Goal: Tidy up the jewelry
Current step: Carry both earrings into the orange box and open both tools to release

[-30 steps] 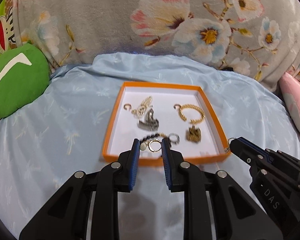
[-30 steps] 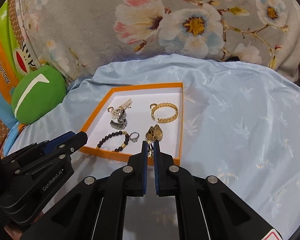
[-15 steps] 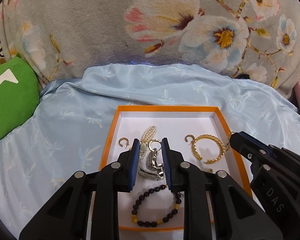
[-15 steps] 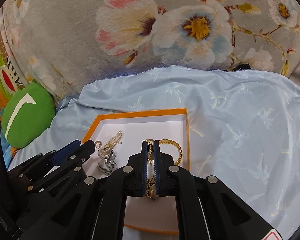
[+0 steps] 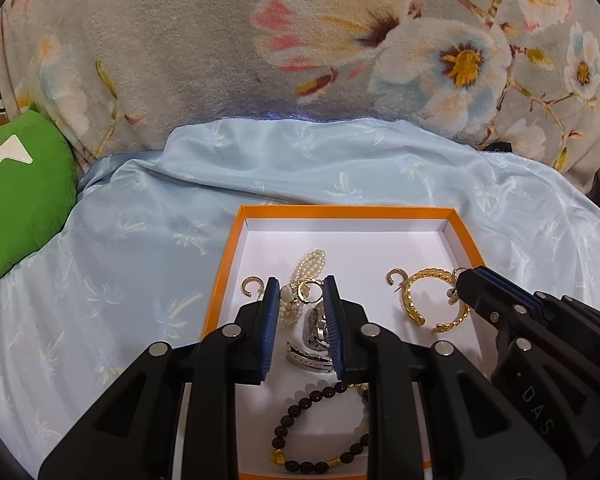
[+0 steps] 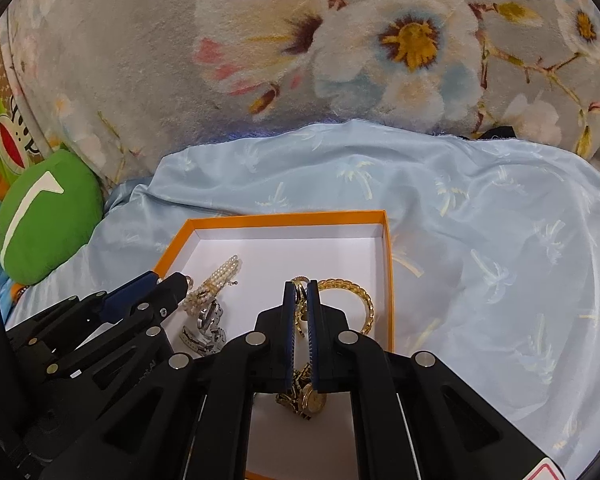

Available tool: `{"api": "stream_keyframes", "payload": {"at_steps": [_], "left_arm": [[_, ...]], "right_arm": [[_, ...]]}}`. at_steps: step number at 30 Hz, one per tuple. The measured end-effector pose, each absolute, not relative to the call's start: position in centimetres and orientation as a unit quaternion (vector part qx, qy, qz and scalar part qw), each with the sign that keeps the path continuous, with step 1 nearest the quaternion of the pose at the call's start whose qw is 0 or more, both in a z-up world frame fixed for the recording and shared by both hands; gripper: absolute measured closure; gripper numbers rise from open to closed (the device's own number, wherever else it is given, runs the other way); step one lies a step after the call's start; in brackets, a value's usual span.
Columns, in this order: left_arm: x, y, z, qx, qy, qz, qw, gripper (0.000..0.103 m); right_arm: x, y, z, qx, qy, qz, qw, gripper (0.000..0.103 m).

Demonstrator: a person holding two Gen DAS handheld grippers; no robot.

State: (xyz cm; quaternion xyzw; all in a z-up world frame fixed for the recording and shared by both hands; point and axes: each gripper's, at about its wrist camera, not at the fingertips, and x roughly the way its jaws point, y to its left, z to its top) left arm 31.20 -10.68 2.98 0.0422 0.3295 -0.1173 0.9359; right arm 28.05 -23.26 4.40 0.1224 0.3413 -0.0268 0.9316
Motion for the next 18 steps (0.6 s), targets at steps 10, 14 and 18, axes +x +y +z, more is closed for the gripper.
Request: {"api": "stream_keyframes", "payload": {"at_steps": [10,14,18], "left_arm": [[31.28,-10.75,2.97,0.043,0.331,-0.118,0.935,0.082],[31.31,-10.76,2.96,0.043,0.331,-0.117,0.935,0.082],[31.37,-10.75,2.92,0.041,0.332,-0.118,0.935,0.082]], "right_arm": [[28.29,-23.29,3.97,0.115,0.343,-0.030,0.932,0.098],[28.27,-23.33,3.90,0.115,0.343,-0.031,0.932,0.098],[28.38,-23.30,3.74,0.113,0.344,-0.031,0.932,0.098]]}}
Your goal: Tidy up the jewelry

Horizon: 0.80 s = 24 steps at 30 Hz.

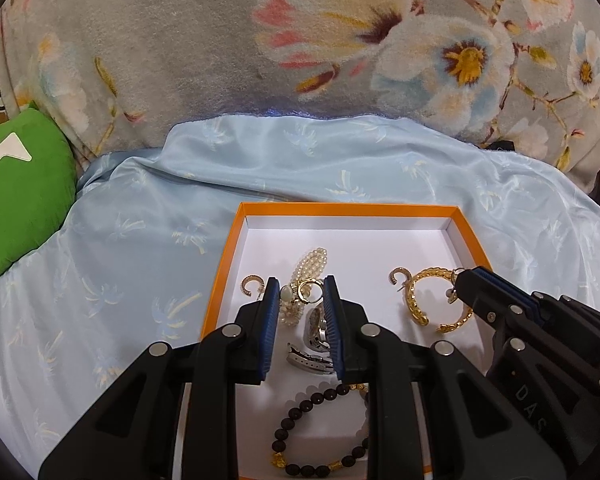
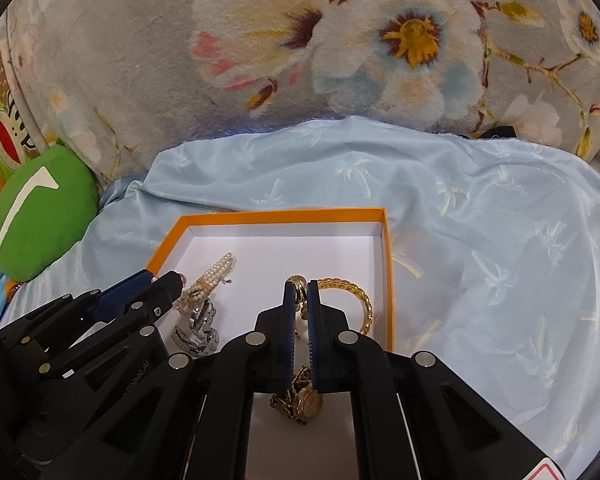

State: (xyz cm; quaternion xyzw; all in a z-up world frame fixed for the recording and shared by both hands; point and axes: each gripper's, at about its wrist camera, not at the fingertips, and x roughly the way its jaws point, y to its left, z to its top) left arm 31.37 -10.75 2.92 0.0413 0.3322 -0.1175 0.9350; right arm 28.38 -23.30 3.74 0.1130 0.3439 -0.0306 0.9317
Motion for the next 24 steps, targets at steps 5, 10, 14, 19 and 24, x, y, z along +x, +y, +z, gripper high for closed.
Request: {"api": "stream_keyframes", "payload": {"at_steps": [5,10,14,19,24], "left_arm": [[31.59,-10.60,2.78,0.038,0.334,-0.114,0.935,0.080],[31.69,-10.41,2.68,0.037,0.336,-0.110,0.935,0.075],[31.61,-10.40,2.70,0.037,0.335,-0.108,0.935,0.074],[31.62,-10.45,2.73,0.036,0.336,-0.108,0.935,0.074],[31.61,-10.46,2.76,0.037,0.336,-0.108,0.935,0.074]], "right_arm": [[28.50,-23.20,3.48,0.108,0.343,-0.032,0.933,0.092],[28.52,-23.12,3.50,0.109,0.343,-0.032,0.932,0.091],[28.59,-23.05,3.47,0.107,0.344,-0.031,0.932,0.091],[28.60,-23.05,3.45,0.108,0.343,-0.031,0.932,0.091],[28.56,-23.03,3.46,0.107,0.343,-0.032,0.933,0.091]]}}
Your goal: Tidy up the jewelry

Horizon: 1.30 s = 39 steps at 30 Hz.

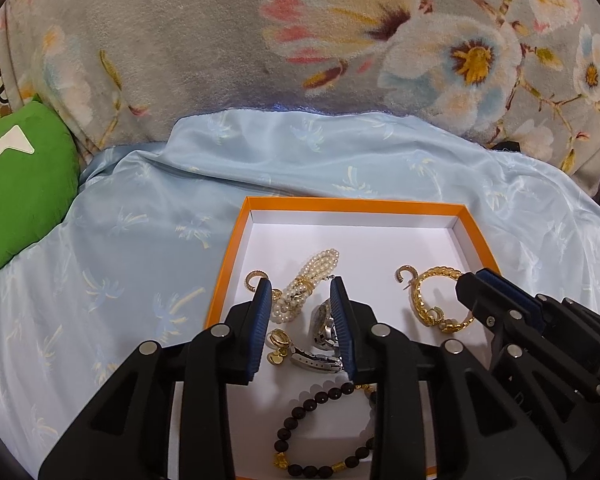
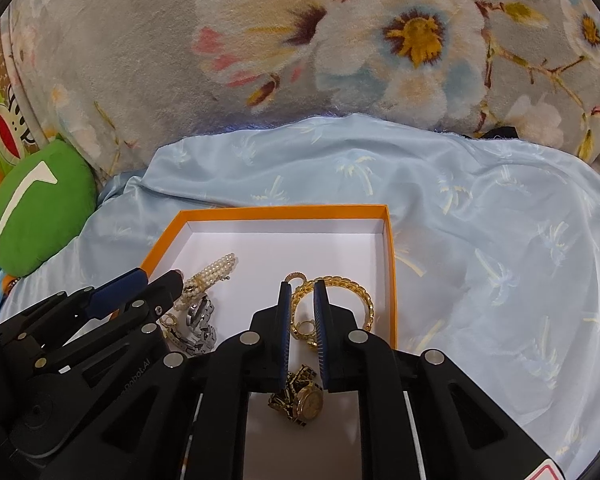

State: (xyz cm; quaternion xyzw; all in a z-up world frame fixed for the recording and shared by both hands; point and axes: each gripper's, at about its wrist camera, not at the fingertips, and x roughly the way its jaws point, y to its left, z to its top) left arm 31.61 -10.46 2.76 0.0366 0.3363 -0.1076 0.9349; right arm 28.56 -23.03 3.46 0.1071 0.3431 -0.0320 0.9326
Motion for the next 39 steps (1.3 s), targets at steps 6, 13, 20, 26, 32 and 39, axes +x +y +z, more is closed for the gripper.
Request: {"api": "stream_keyframes", "payload": {"at_steps": [6,13,20,26,32,39], "left_arm": [[30.9,-10.0,2.7,0.039,0.331,-0.099,0.937,0.071],[27.5,-8.0,2.9,0.021,0.313,-0.091,0.945,0.068],[22.4,-7.5,1.8,0.050,0.315,-0.082,0.944,0.065],[18.8,-7.3,1.1,0.057,0.327,-0.079,0.940,0.050],[17.3,-6.7,0.4,0.044,0.351,-0.073,0.933,0.046],[16.2,-7.0,0.1,0.062,0.354,-0.042,0.932,0.040]], "right_arm": [[27.3,-22.7,3.6,0.093,0.332,-0.048,0.937,0.079],[22.2,-22.7,3.6,0.095,0.319,-0.068,0.940,0.075],[17.9,-21.8,3.0,0.102,0.327,-0.071,0.937,0.061],[15.0,-20.3,2.8,0.101,0.338,-0.070,0.933,0.047],[12.8,-20.0,2.3,0.112,0.354,-0.090,0.924,0.041],[11.5,-20.0,2.0,0.115,0.363,-0.117,0.917,0.033]]}}
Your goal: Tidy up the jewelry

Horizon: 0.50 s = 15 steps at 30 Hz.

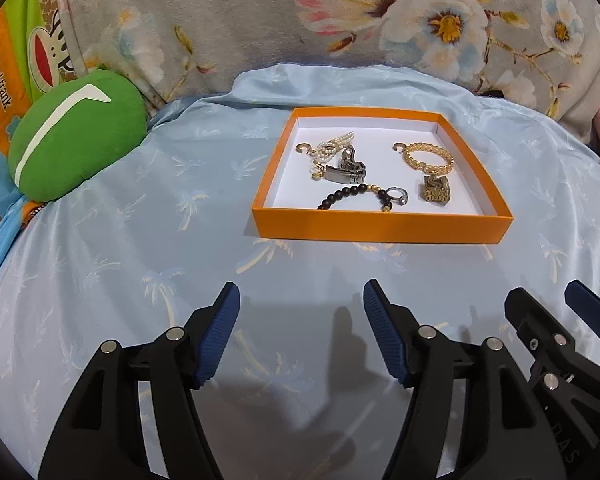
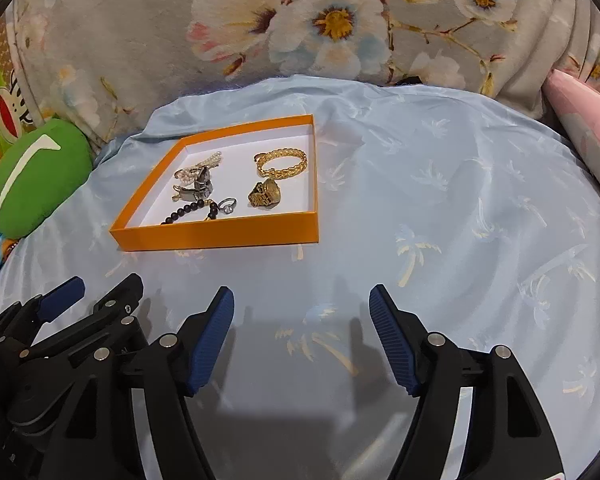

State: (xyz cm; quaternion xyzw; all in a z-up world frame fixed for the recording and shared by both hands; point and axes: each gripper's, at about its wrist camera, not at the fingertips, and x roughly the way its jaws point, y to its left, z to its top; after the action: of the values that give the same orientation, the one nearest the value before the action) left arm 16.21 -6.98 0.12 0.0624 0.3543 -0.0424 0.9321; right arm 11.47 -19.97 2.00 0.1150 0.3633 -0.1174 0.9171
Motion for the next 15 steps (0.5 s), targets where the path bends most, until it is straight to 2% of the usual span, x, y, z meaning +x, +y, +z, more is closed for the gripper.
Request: {"api": "stream_keyframes", "payload": {"at_steps": [15], "left_arm": [[16.74,-7.07,-0.08,0.071,0.367,-0.023,0.927,0.040]], "right_arm": [[11.88,-19.79,1.85,0.106,0.375,-0.125,0.913,0.032]]}}
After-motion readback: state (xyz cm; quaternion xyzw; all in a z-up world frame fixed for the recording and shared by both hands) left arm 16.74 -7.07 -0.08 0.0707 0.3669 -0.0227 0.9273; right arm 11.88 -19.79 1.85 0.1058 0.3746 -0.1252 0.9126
